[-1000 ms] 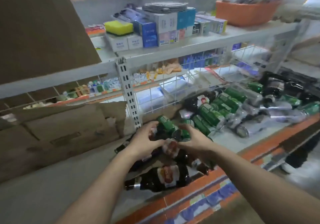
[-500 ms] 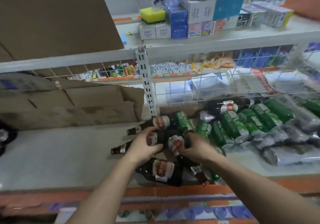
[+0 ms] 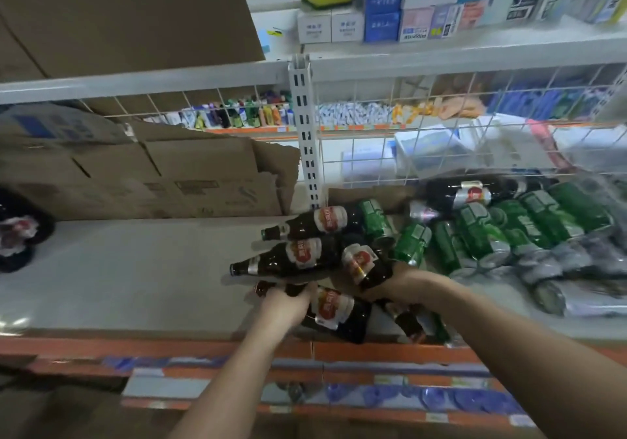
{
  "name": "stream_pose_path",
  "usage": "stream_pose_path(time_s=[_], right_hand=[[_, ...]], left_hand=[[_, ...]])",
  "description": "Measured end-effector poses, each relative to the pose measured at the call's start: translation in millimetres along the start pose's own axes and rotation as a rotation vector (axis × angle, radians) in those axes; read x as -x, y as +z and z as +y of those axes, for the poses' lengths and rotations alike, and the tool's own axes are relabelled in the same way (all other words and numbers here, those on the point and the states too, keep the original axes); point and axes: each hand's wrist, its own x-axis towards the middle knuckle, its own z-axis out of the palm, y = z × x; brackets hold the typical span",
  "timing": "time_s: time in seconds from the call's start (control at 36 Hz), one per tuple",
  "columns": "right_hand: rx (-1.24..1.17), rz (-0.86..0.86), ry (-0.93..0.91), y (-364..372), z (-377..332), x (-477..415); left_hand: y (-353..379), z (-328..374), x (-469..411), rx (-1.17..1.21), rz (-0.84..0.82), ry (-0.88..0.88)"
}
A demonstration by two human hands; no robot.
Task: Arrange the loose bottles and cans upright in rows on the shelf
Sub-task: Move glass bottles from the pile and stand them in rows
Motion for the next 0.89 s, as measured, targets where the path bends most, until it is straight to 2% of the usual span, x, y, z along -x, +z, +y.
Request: stream_pose_path(time_s=[0.06, 0.11, 0.22, 0.31, 0.44, 0.61, 0.72, 0.89], right_hand=[[0.146, -0.042, 0.088, -18, -11, 9], [0.242, -0.013, 0.099, -40, -26, 19], [0.394, 0.226, -0.082, -79, -57, 32], [0.445, 0.338, -0.224, -91, -81, 31], [0.393, 0.352, -0.366, -75, -108, 24], [0.319, 0.37, -0.386, -71, -97, 17], [0.283, 0.361, -0.404, -72, -93, 17], [0.217, 0.356, -0.417, -65, -89, 12]], left_hand=[[8, 9, 3, 0.019, -0.047, 0.073], [14, 17, 7, 0.045, -0.064, 0.064], [22, 22, 7, 0.271, -0.008, -0.029], [24, 24, 8, 0.348, 0.004, -0.011], [26, 25, 10, 0.479, -0.009, -0.023], [31, 11, 19, 0.598, 0.072, 0.019], [25, 10, 31, 0.565, 0.214, 0.118], [3, 29, 32, 0.462, 0.239, 0.284]])
